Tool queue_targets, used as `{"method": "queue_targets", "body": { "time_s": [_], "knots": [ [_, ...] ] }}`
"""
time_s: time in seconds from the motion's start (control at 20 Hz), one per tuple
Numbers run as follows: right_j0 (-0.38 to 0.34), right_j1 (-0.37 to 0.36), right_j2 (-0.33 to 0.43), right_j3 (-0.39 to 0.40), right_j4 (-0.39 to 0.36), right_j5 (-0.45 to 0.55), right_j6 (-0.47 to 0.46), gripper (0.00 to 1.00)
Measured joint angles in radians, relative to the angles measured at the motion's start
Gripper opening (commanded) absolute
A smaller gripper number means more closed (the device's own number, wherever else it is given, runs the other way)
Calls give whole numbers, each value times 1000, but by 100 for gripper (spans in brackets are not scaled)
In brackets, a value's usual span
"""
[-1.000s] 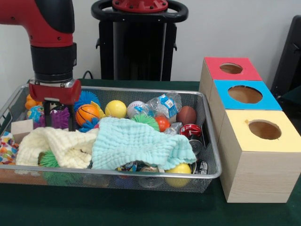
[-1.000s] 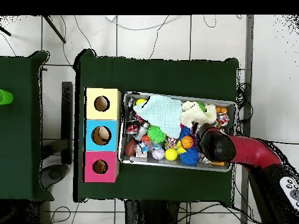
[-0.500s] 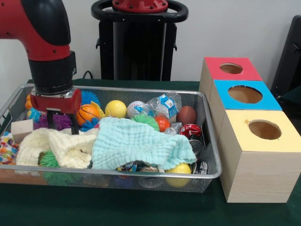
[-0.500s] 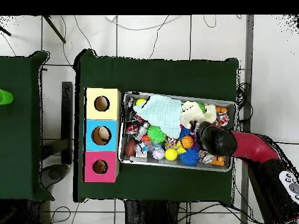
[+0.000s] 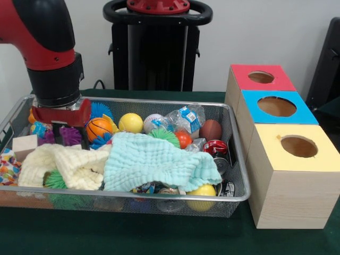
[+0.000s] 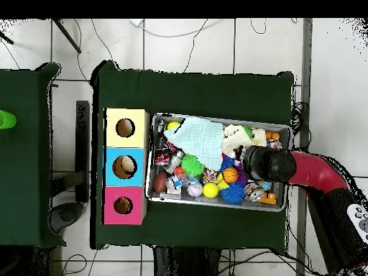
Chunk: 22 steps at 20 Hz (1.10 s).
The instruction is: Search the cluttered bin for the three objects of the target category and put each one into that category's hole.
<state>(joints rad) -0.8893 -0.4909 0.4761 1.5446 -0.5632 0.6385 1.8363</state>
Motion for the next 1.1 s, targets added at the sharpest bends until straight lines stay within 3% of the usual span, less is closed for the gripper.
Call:
{"method": "queue_targets", "body": {
  "time_s": [0.6, 1.1],
  "knots": [
    [13, -71, 21, -60, 52, 228, 0, 100],
    [58, -165, 21, -69, 77, 242, 0, 100]
  ]
}}
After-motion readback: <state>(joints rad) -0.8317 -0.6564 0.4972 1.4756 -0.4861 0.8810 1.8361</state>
